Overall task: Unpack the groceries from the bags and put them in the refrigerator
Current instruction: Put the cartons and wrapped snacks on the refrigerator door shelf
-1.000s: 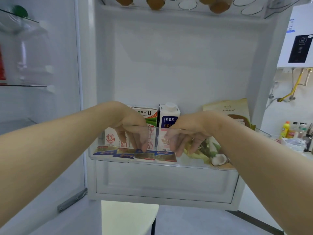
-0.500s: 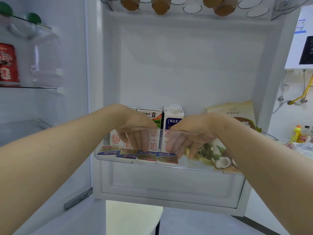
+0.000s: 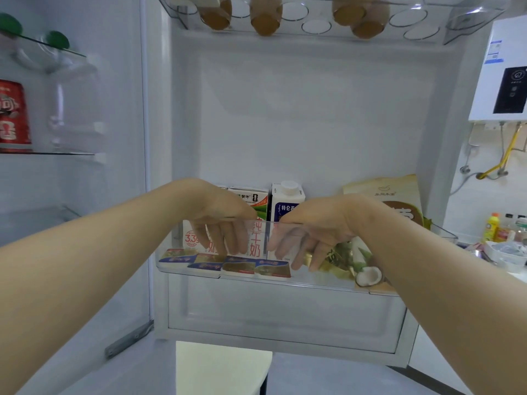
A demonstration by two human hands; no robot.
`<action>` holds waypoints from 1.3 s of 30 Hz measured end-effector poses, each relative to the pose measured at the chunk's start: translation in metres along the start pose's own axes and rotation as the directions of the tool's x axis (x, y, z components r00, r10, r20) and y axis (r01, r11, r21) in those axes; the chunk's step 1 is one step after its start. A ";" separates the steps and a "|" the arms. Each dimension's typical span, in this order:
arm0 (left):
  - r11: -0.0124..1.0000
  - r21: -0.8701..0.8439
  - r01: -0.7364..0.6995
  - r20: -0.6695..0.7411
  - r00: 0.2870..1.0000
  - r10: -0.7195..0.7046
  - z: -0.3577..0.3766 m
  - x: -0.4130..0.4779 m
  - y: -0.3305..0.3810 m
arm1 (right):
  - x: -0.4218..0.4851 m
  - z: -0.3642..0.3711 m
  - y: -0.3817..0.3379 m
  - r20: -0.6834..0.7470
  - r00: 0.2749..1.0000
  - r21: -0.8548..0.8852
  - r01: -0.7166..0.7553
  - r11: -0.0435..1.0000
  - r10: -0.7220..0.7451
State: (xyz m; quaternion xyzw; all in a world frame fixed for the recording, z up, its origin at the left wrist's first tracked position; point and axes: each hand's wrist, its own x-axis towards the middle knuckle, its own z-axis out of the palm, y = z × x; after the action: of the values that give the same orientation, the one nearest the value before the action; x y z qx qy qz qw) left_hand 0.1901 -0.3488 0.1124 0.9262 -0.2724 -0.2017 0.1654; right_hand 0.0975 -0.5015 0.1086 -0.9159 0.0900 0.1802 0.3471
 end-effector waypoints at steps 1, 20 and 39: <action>1.000 -0.005 -0.008 -0.018 1.000 0.008 0.000 -0.004 0.002 | 0.001 0.000 0.001 -0.017 1.000 0.001 0.000 1.000 0.000; 0.942 0.152 -0.298 -0.715 0.626 0.313 0.044 -0.035 0.002 | -0.030 0.032 0.023 -0.746 0.493 -0.479 0.069 0.875 -0.447; 0.855 0.409 -0.318 -0.863 0.171 0.476 0.150 -0.016 0.129 | -0.071 -0.011 0.151 -0.807 0.079 -0.560 0.209 0.802 -0.585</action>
State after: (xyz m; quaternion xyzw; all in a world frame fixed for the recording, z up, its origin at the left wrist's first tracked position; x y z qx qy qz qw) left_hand 0.0515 -0.4720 0.0415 0.7648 -0.3650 0.4531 0.2766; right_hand -0.0090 -0.6186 0.0529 -0.8473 -0.0003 -0.5207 0.1045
